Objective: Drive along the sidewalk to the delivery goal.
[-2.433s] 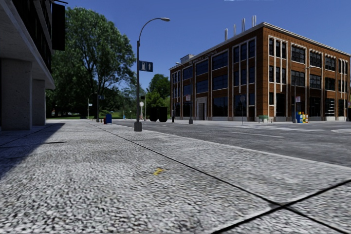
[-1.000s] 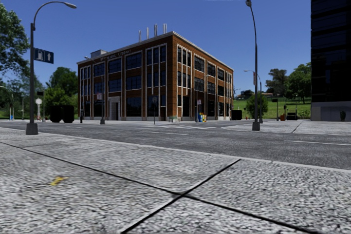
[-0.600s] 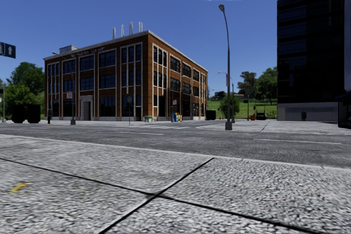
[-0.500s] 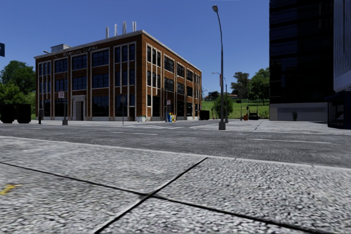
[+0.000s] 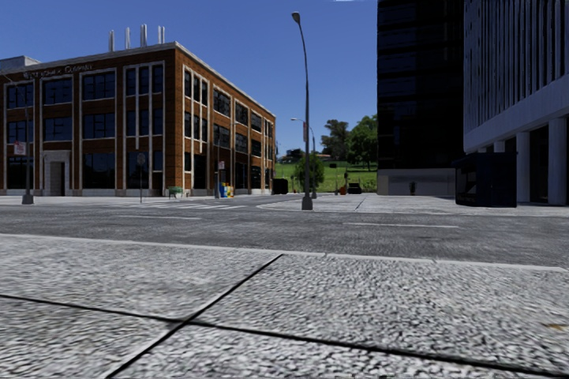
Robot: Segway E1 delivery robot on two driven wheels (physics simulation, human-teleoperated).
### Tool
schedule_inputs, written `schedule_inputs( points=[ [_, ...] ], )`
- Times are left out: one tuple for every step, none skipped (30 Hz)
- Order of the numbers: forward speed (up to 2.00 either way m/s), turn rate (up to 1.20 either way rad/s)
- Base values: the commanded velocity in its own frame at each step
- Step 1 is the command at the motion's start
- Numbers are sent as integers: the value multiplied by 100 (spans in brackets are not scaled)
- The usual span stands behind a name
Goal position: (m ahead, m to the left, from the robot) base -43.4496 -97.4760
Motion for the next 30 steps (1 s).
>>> schedule_inputs(
  points=[
    [0, -48],
    [0, -48],
    [0, -48],
    [0, -48],
    [0, -48],
    [0, -48],
    [0, -48],
    [0, -48],
    [0, -48],
    [0, -48],
    [0, -48],
    [0, -48],
    [0, -49],
    [0, -49],
    [0, -50],
    [0, -52],
    [0, -57],
    [0, -57],
    [0, -62],
    [0, -63],
    [0, -64],
    [0, -64],
    [0, -64],
    [0, -64],
    [0, -64],
    [0, -64],
    [0, -64],
    [36, -64],
    [36, -64],
    [37, -64]
  ],
)
